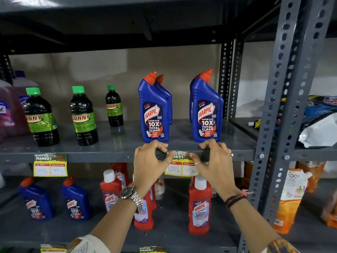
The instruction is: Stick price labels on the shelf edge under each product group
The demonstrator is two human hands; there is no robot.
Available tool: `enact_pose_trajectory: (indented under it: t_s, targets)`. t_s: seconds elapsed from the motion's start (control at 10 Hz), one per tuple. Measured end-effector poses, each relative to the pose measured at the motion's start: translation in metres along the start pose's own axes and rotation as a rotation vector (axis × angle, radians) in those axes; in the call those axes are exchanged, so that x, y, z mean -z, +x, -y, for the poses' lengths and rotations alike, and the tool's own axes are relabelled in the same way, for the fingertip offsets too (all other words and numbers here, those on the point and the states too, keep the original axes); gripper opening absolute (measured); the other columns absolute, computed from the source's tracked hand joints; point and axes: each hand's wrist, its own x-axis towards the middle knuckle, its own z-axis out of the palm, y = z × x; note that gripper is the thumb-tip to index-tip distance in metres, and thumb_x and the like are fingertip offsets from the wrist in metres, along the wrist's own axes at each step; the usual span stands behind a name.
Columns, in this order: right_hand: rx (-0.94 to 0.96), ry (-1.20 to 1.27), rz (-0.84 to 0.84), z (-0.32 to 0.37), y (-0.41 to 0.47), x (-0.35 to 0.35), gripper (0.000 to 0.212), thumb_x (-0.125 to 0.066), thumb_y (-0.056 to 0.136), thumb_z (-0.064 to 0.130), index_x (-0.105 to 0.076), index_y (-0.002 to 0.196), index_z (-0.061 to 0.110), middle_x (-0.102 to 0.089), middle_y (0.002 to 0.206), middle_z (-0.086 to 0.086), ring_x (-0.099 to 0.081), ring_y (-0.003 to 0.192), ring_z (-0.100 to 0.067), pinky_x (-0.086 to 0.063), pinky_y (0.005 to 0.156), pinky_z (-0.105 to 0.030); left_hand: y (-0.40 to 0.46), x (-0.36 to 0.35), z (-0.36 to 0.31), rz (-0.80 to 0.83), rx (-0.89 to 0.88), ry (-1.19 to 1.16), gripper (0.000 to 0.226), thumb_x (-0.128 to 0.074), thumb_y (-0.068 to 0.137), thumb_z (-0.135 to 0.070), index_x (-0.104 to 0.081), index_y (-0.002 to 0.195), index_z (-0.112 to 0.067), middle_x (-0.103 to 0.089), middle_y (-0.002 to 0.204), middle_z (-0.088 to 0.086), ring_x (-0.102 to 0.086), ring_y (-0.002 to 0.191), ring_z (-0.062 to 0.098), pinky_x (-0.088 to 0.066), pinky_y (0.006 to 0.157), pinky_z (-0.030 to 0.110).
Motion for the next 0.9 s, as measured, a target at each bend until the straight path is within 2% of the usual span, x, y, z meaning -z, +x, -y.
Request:
enact_pose_trajectory:
  t_s: [0.1,0.2,0.4,0.5,0.6,0.7,0.8,0.9]
  targets:
    - [0.018,-0.064,-0.05,0.007,0.001,-0.004,0.045,-0.077,0.068,0.045,-0.054,0.094,0.017,-0.063,0.094,-0.004,-0.053,0.095,-0.02,-0.037,0.076,-0.03,0.001,-0.004,-0.005,-0.018,0.011,0.066,0.032,-0.074,0.071,-0.046,-0.055,0.081,-0.022,-0.071,0.096,-0.013,-0.061,0.09,0.007,-0.038,0.089,0.031]
    - [0.007,-0.061,-0.04,0.008,0.003,-0.005,0.045,-0.077,0.068,0.044,-0.054,0.095,0.017,-0.064,0.096,-0.004,-0.051,0.097,-0.02,-0.033,0.075,-0.028,0.0,-0.005,-0.006,-0.018,0.017,0.076,0.033,-0.074,0.071,-0.048,-0.055,0.081,-0.022,-0.07,0.096,-0.014,-0.059,0.089,0.008,-0.033,0.086,0.028]
    - [0.022,0.002,0.03,-0.001,0.006,0.001,0.033,-0.074,0.076,0.037,-0.052,0.095,0.021,-0.065,0.098,0.0,-0.051,0.098,-0.014,-0.035,0.077,-0.028,-0.001,-0.003,0.0,0.033,0.018,0.071,0.033,-0.069,0.076,-0.051,-0.051,0.09,-0.027,-0.064,0.099,-0.019,-0.053,0.091,0.001,-0.027,0.091,0.024]
    - [0.046,0.021,0.083,-0.007,0.006,0.005,0.026,-0.07,0.08,0.031,-0.049,0.094,0.024,-0.066,0.101,0.003,-0.051,0.097,-0.01,-0.035,0.078,-0.026,-0.002,0.0,0.004,0.081,0.005,0.029,0.03,-0.069,0.078,-0.045,-0.047,0.092,-0.029,-0.064,0.103,-0.02,-0.055,0.094,0.001,-0.027,0.095,0.025]
    - [0.084,0.024,0.104,-0.009,0.005,0.01,0.022,-0.067,0.083,0.023,-0.045,0.089,0.024,-0.07,0.102,0.006,-0.05,0.095,-0.005,-0.041,0.075,-0.027,-0.003,0.005,0.007,0.156,0.015,-0.049,0.031,-0.073,0.078,-0.027,-0.045,0.09,-0.03,-0.065,0.107,-0.021,-0.059,0.099,0.004,-0.033,0.1,0.033]
    - [0.076,0.02,0.139,-0.013,0.004,0.016,0.017,-0.062,0.087,0.022,-0.049,0.096,0.023,-0.066,0.108,0.0,-0.051,0.104,-0.009,-0.045,0.077,-0.025,0.0,0.014,0.006,0.2,0.092,-0.254,0.035,-0.072,0.078,-0.015,-0.046,0.086,-0.036,-0.066,0.109,-0.02,-0.059,0.109,0.004,-0.048,0.092,0.036]
    - [0.09,0.019,0.119,-0.009,0.002,0.029,0.023,-0.057,0.09,0.019,-0.05,0.111,0.019,-0.057,0.114,-0.01,-0.053,0.114,-0.022,-0.055,0.078,-0.036,0.011,0.03,-0.002,-0.003,0.072,-0.283,0.019,-0.066,0.085,-0.023,-0.054,0.092,-0.036,-0.067,0.107,-0.012,-0.057,0.11,0.0,-0.054,0.088,0.04]
    - [0.198,-0.002,-0.08,0.01,0.028,0.048,0.033,-0.05,0.091,0.015,-0.046,0.123,0.013,-0.055,0.122,-0.015,-0.051,0.117,-0.025,-0.054,0.084,-0.048,0.042,0.044,-0.02,-0.167,-0.101,-0.059,0.023,-0.058,0.089,-0.027,-0.057,0.112,-0.026,-0.066,0.116,-0.006,-0.056,0.11,0.004,-0.043,0.101,0.049]
